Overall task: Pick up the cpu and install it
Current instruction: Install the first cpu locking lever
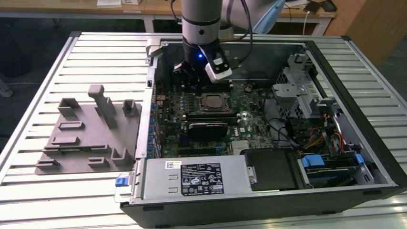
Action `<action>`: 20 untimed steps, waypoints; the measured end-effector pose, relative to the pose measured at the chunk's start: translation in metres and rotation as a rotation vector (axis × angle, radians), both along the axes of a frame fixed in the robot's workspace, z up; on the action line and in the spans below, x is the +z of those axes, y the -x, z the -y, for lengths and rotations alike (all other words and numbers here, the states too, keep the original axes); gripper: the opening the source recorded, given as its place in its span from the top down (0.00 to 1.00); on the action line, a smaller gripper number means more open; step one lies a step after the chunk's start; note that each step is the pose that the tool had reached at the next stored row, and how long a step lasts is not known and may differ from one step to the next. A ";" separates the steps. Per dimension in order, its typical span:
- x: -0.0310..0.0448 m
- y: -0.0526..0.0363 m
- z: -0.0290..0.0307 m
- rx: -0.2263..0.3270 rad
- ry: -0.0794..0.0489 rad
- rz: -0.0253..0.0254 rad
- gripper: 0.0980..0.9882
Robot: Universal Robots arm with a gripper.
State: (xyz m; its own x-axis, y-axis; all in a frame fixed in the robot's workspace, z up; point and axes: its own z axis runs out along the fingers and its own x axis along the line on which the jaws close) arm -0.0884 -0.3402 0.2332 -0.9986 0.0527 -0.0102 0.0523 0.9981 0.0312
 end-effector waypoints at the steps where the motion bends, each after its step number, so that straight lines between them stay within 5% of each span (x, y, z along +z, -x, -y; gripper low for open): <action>1: 0.0000 0.0022 0.0000 0.000 0.000 0.0014 0.99; 6: 0.0016 0.0062 0.0000 0.000 0.000 0.0074 0.99; 20: 0.0222 0.0062 0.0000 0.000 0.000 0.0155 0.99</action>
State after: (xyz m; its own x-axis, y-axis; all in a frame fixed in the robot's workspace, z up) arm -0.0946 -0.3403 0.2554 -0.9983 0.0527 -0.0257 0.0519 0.9981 0.0322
